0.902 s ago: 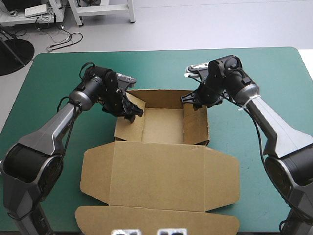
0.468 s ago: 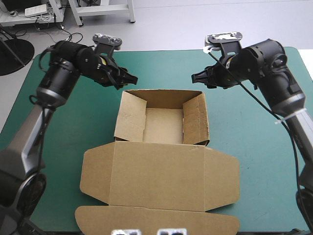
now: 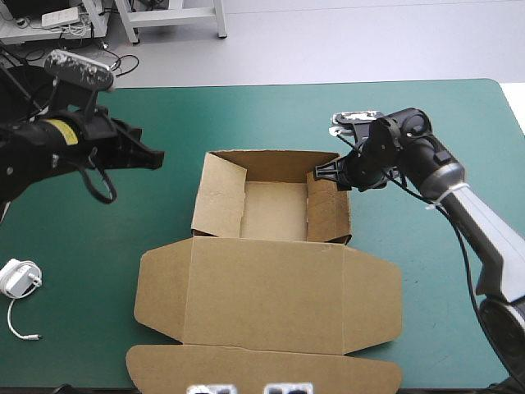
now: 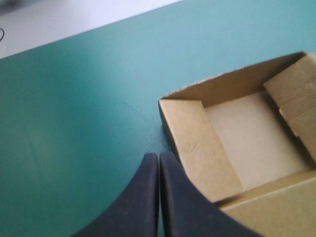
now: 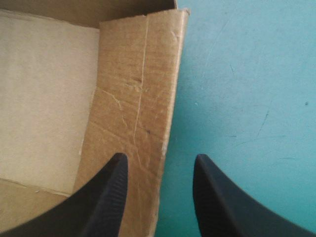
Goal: Fold the box
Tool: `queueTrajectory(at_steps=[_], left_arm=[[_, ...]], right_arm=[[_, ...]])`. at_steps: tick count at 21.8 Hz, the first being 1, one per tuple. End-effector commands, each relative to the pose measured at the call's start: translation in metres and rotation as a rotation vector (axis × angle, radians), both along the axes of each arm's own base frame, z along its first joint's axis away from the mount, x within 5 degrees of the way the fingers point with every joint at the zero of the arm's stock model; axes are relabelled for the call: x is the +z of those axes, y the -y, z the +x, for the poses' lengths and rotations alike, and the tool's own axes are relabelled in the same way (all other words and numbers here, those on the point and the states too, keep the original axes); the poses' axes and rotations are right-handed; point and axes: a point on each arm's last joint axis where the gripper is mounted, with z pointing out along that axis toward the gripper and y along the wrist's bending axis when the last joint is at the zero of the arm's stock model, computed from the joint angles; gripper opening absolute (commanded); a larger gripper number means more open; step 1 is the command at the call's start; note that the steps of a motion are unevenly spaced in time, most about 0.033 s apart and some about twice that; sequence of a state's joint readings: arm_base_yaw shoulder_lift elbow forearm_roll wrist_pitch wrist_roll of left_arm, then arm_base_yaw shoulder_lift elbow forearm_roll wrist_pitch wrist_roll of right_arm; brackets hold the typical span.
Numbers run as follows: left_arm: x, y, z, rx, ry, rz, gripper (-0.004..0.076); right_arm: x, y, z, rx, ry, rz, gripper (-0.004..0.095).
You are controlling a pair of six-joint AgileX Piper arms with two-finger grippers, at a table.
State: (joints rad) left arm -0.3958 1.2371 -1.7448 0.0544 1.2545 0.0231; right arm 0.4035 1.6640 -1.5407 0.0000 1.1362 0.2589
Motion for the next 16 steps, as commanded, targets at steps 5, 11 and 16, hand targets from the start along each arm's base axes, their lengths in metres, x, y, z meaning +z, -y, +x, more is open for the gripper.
queueTrajectory(at_steps=[5,11,16], left_arm=[[-0.052,-0.023,-0.047,0.013,-0.063,0.065,-0.0010],[-0.136,-0.043,-0.097,0.035,-0.096,0.044,-0.0010],[-0.192,-0.059,-0.130,0.072,-0.114,0.031,-0.0010]], right_arm=[[-0.024,-0.014,0.020,0.008,-0.027,0.074,0.0385],[-0.055,-0.020,0.032,0.064,-0.103,0.028,0.0014],[-0.022,0.000,0.035,0.078,-0.046,-0.177,-0.0019]])
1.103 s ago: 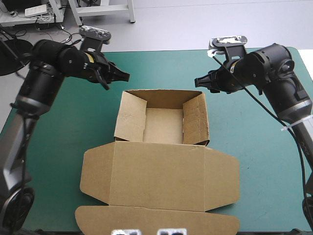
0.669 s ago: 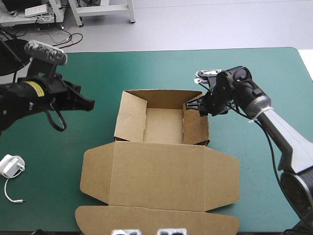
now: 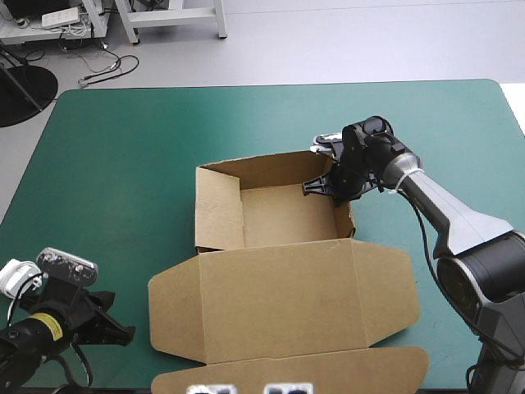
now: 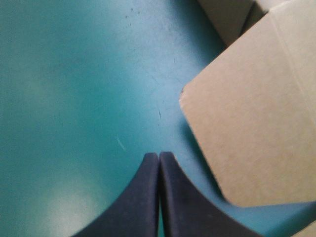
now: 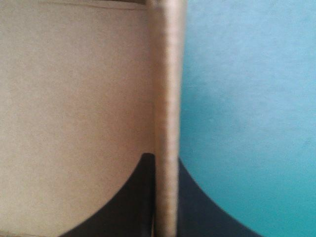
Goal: Fold the box
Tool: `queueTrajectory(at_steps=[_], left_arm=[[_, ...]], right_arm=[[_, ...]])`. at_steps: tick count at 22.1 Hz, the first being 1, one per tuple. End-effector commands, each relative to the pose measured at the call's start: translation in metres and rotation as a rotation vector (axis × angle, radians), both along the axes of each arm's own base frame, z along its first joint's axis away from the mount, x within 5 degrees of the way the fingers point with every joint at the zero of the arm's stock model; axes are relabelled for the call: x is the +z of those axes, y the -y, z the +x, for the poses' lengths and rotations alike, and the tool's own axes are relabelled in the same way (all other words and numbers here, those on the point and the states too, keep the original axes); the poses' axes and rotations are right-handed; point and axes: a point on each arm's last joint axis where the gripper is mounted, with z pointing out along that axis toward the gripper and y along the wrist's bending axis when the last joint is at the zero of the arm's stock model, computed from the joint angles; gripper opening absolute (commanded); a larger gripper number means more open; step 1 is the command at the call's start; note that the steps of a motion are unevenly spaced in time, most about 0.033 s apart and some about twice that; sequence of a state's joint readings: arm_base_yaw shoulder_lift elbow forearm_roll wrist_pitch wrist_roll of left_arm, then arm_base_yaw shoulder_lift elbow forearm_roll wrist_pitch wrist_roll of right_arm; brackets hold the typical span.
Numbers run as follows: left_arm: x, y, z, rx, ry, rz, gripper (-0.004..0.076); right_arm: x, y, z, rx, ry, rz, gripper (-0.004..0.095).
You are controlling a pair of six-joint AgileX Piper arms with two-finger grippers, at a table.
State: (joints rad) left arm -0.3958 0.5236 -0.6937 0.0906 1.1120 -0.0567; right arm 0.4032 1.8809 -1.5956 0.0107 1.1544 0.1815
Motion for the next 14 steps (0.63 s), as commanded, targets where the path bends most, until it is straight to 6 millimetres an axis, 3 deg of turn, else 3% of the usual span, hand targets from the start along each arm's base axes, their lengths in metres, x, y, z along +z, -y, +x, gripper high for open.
queueTrajectory(at_steps=[1,4,6,7,9,14], left_arm=[[-0.004,-0.005,-0.006,0.016,0.073,-0.007,-0.0010],[-0.004,-0.013,-0.011,0.072,0.108,0.016,-0.0010],[-0.004,-0.019,-0.011,0.095,0.131,0.064,-0.0010],[-0.004,-0.022,-0.012,0.120,0.120,0.082,-0.0010],[-0.005,-0.023,-0.012,0.127,0.110,0.099,-0.0010],[-0.005,-0.023,-0.012,0.138,0.110,0.087,-0.0010]], right_arm=[[0.059,0.030,-0.001,0.001,0.154,-0.154,-0.0019],[0.090,0.077,0.001,-0.089,0.248,-0.204,-0.0020],[0.102,0.122,0.000,-0.178,0.268,-0.217,-0.0020],[0.108,0.154,-0.003,-0.254,0.270,-0.224,-0.0019],[0.110,0.204,-0.008,-0.359,0.256,-0.236,-0.0020],[0.105,0.284,-0.025,-0.542,0.212,-0.277,-0.0019]])
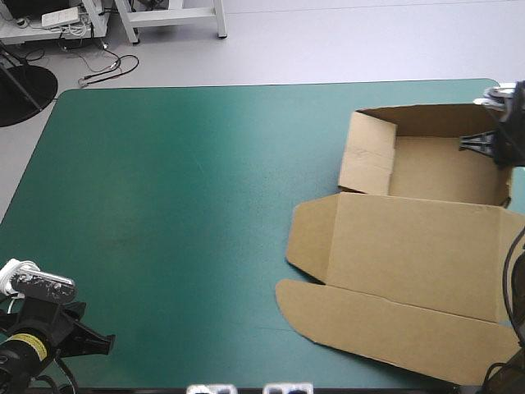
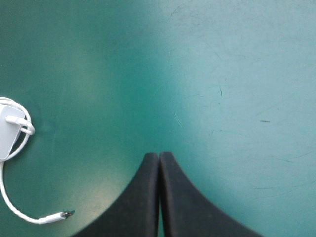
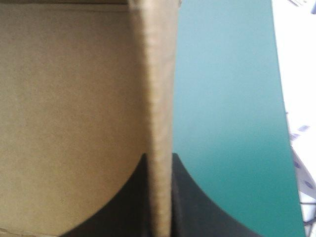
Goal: Fold the box
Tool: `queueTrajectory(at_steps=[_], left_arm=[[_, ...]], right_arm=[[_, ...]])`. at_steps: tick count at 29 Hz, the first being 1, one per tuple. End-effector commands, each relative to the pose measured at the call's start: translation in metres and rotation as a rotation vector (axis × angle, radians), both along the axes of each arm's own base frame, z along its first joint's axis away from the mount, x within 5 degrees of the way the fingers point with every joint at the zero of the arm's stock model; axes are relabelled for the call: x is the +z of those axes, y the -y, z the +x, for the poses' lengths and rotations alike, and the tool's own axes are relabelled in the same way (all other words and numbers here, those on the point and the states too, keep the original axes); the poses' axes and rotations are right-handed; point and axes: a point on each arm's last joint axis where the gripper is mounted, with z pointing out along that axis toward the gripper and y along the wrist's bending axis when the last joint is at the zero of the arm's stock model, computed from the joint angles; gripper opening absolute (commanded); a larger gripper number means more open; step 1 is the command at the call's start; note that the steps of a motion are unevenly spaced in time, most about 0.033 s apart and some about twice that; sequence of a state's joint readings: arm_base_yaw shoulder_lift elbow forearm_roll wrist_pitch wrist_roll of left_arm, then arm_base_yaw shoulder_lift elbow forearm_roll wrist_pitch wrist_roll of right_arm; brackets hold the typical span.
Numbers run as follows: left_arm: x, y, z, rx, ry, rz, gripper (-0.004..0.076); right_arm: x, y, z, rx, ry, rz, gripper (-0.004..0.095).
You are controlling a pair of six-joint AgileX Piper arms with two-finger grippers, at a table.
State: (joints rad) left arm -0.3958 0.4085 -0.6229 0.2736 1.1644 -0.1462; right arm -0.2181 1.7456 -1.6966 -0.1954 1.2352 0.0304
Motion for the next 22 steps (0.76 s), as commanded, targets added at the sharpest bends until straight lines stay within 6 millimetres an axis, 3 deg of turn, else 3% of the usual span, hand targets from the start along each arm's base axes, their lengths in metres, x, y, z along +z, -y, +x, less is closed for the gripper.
queueTrajectory(at_steps=[1,2,4,10,12,17,22], left_arm=[[0.010,0.000,0.004,0.012,0.061,-0.017,-0.0010],[0.010,0.000,0.004,0.012,0.061,-0.017,-0.0010],[0.010,0.000,0.004,0.013,0.063,-0.013,-0.0010],[0.010,-0.001,0.005,0.019,0.071,0.005,-0.0010],[0.010,-0.002,0.005,0.022,0.074,0.013,-0.0010],[0.011,-0.004,0.006,0.026,0.087,0.032,-0.0010],[0.012,-0.003,0.007,0.020,0.105,0.026,-0.0010]], right_arm=[[0.022,0.049,-0.026,-0.108,0.030,-0.049,-0.0019],[0.017,0.066,-0.030,-0.122,0.008,-0.045,-0.0018],[0.008,0.079,-0.031,-0.141,-0.013,-0.029,0.0020],[-0.005,0.083,-0.024,-0.161,-0.029,0.014,0.0397],[-0.005,0.082,-0.024,-0.156,-0.026,0.019,0.0464],[0.012,0.078,-0.032,-0.153,0.022,0.003,0.0471],[0.049,0.061,-0.051,-0.140,0.164,0.029,0.0471]])
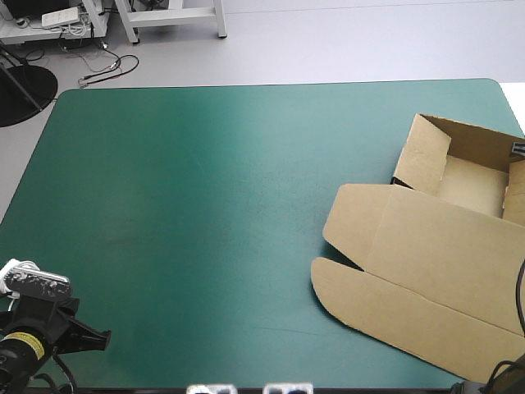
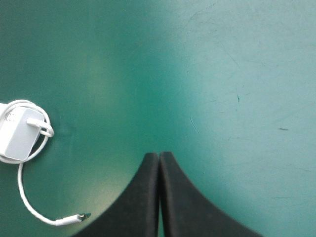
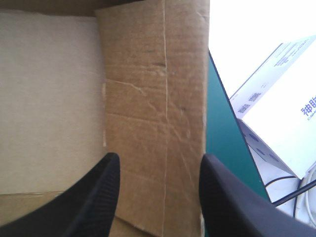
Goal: Fold the box
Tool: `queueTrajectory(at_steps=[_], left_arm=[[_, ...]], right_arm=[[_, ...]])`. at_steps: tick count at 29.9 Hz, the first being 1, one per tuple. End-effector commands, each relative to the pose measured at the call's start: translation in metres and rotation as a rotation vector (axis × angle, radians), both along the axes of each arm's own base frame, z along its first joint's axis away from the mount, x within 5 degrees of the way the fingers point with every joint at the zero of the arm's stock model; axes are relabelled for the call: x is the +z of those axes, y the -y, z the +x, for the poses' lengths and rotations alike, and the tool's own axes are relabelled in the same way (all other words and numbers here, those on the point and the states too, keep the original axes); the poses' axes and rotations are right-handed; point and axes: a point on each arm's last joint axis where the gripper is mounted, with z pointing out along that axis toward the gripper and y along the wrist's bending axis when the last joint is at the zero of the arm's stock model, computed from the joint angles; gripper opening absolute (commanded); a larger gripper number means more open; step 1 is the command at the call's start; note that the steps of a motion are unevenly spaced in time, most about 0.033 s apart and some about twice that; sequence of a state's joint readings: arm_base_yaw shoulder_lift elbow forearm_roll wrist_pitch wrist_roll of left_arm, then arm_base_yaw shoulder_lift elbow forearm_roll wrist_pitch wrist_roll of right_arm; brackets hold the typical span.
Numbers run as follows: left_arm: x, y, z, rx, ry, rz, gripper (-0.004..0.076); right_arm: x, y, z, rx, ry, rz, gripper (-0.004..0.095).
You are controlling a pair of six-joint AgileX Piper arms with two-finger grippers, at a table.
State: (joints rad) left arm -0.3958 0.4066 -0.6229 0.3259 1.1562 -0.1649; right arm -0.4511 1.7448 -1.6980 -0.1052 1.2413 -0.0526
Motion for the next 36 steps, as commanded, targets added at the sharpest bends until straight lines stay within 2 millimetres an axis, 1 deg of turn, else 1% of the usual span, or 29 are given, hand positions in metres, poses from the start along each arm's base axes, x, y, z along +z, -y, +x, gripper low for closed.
queueTrajectory(at_steps=[1,4,5,7,8,11,13,15,18,21,24,27,33,36], left_arm=[[0.011,0.001,0.005,-0.007,0.076,-0.003,-0.0010],[0.010,0.001,0.005,-0.010,0.073,-0.003,-0.0010],[0.009,0.001,0.006,-0.011,0.073,-0.004,-0.0010],[0.008,0.002,0.006,-0.016,0.076,-0.010,-0.0010],[0.007,0.003,0.007,-0.022,0.084,-0.013,-0.0010],[-0.001,0.005,0.005,-0.038,0.090,-0.047,-0.0010],[-0.006,0.006,0.001,-0.050,0.096,-0.078,-0.0010],[-0.008,0.006,-0.002,-0.062,0.123,-0.097,-0.0010],[-0.011,0.005,-0.009,-0.106,0.156,-0.090,-0.0010],[-0.011,0.006,-0.014,-0.173,0.178,-0.068,-0.0010],[-0.013,0.009,-0.016,-0.196,0.193,-0.105,-0.0010],[-0.013,0.010,-0.017,-0.214,0.196,-0.106,-0.0010],[-0.013,0.011,-0.018,-0.246,0.195,-0.101,-0.0010],[-0.014,0.011,-0.018,-0.246,0.194,-0.101,-0.0010]], right_arm=[[0.056,-0.016,-0.026,0.011,0.181,-0.031,0.0471],[0.078,-0.031,-0.044,0.033,0.250,0.005,0.0470],[0.089,-0.039,-0.052,0.041,0.297,0.022,0.0460],[0.103,-0.051,-0.064,0.061,0.367,0.062,0.0419],[0.112,-0.062,-0.073,0.089,0.418,0.098,0.0375],[0.122,-0.089,-0.094,0.202,0.478,0.139,0.0262],[0.119,-0.109,-0.108,0.269,0.468,0.135,0.0192],[0.111,-0.129,-0.122,0.348,0.451,0.147,0.0122],[0.095,-0.158,-0.147,0.448,0.435,0.184,0.0040],[0.073,-0.175,-0.176,0.509,0.421,0.215,-0.0006],[0.048,-0.180,-0.203,0.516,0.403,0.221,-0.0006],[0.024,-0.181,-0.225,0.506,0.424,0.207,-0.0006],[-0.026,-0.184,-0.258,0.494,0.469,0.197,-0.0007],[-0.041,-0.185,-0.268,0.502,0.469,0.191,-0.0009]])
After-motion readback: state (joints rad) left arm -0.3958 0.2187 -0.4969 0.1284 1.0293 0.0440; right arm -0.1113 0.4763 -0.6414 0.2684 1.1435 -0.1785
